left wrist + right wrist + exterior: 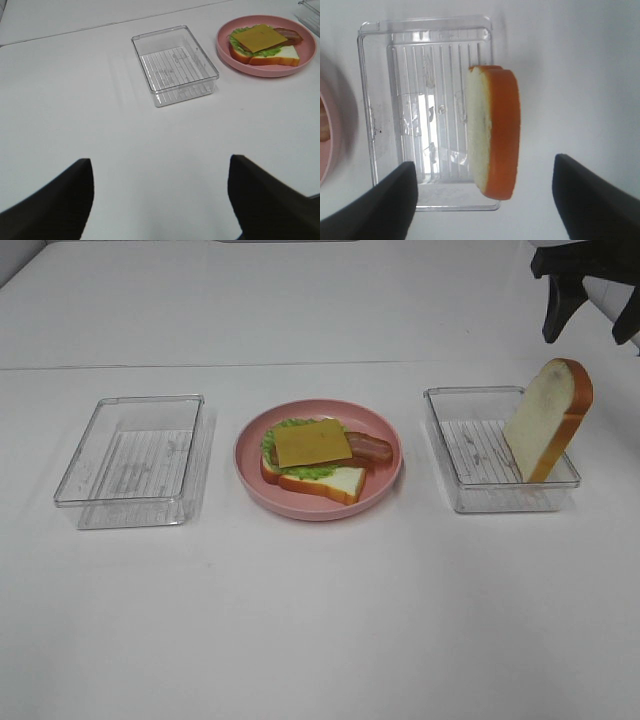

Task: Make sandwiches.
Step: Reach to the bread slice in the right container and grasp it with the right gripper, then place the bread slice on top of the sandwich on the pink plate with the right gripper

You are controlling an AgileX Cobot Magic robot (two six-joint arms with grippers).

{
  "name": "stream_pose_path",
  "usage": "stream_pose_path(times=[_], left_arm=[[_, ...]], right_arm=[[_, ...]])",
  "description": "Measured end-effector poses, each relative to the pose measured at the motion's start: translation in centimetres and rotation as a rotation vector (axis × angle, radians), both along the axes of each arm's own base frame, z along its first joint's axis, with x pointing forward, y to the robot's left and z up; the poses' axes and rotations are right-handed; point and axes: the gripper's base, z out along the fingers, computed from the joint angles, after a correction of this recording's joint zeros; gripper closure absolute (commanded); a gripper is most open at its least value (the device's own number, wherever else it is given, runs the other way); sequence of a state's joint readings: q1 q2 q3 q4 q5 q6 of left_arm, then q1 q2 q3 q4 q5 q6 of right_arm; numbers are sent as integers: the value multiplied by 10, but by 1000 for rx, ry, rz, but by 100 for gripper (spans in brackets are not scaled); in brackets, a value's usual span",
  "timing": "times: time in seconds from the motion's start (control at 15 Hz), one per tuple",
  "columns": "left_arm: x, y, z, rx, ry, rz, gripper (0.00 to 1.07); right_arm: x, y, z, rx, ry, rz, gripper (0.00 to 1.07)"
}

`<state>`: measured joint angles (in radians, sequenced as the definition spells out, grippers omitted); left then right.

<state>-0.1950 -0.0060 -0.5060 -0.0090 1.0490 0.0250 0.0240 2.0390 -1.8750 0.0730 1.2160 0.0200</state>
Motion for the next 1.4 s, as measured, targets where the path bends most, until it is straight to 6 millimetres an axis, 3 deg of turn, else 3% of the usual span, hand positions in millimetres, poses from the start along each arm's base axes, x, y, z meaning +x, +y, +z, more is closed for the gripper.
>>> stream_pose_path(times=[0.27, 0.33, 0.47, 0.73, 0.87, 1.07, 1.4], left_arm=[[0, 0, 0, 0, 0, 0, 35], [0, 0, 0, 0, 0, 0, 35], [0, 0, 0, 0, 0, 0, 35], [0, 0, 0, 0, 0, 0, 35], [0, 0, 0, 0, 0, 0, 35], [0, 0, 0, 0, 0, 0, 35], [0, 0, 0, 0, 0, 0, 35]], right_arm=[[9, 2, -31, 14, 74, 0, 37], [13, 0, -47, -3, 111, 2, 37], [14, 0, -54, -3, 126, 2, 45], [15, 0, -59, -3, 139, 1, 105], [15, 0, -60, -2, 140, 1, 107], [14, 2, -51, 20, 120, -2, 107], [-2, 19, 7, 214, -6, 17, 107]])
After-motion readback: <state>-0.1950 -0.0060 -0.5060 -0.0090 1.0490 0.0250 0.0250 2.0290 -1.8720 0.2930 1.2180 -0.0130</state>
